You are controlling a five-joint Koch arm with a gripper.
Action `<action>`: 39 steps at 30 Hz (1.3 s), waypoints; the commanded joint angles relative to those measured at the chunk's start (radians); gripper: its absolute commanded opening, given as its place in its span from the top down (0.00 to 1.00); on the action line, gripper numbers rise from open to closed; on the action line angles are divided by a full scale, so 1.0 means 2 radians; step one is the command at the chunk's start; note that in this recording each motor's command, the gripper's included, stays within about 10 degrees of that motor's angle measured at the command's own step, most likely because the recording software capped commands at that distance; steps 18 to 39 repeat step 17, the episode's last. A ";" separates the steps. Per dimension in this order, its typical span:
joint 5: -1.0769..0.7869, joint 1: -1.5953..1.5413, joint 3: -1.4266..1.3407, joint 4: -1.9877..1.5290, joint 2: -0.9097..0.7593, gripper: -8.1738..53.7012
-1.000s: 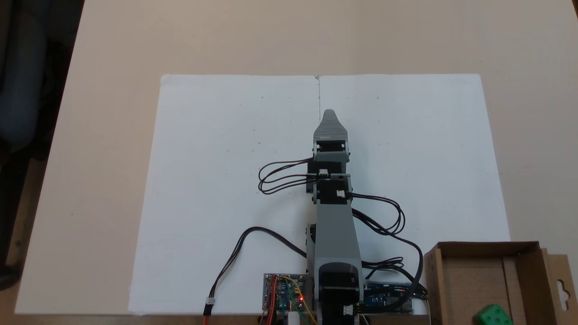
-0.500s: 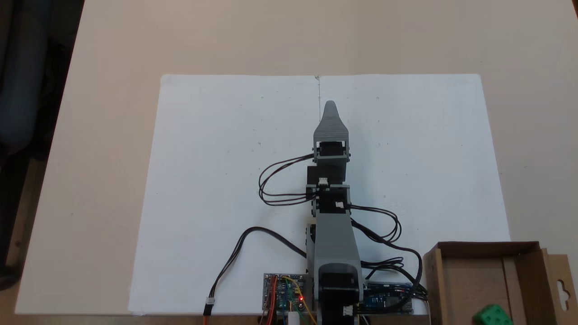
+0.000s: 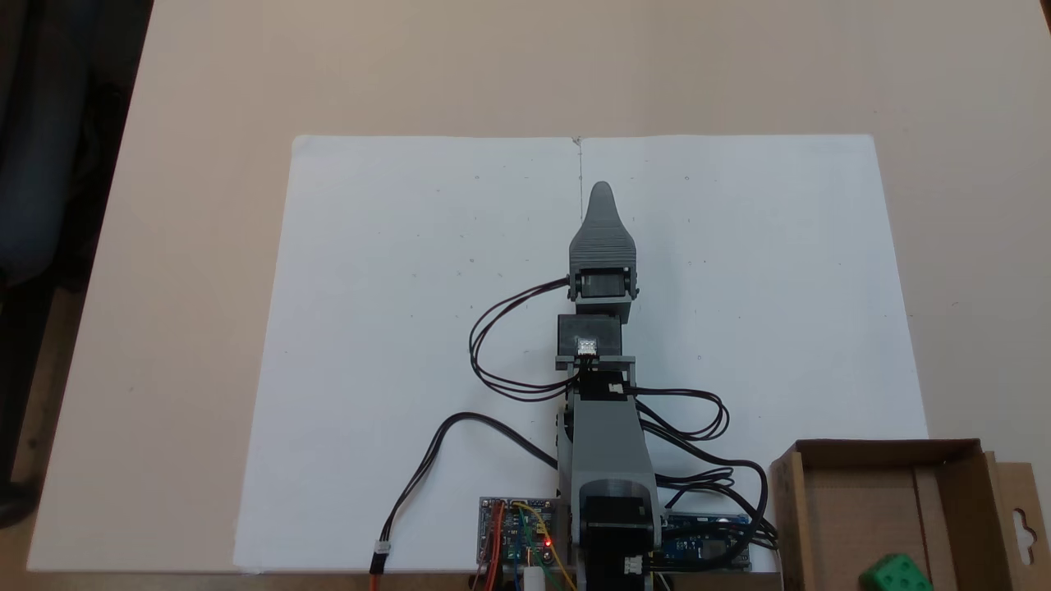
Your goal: Grasp a green dice and put it in the bin.
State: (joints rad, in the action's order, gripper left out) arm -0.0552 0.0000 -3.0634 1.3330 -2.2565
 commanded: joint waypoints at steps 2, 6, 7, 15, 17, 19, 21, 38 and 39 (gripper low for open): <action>0.000 -0.003 -0.032 0.097 -0.058 0.14; 0.000 -0.005 -0.032 0.155 -0.056 0.14; 0.000 -0.005 -0.032 0.169 -0.056 0.14; -0.001 -0.012 -0.032 0.215 -0.056 0.14; -0.001 -0.012 -0.032 0.215 -0.057 0.14; -0.001 -0.012 -0.032 0.215 -0.057 0.14; -0.001 -0.012 -0.032 0.215 -0.057 0.14; -0.001 -0.012 -0.032 0.215 -0.057 0.14; -0.001 -0.012 -0.032 0.215 -0.057 0.14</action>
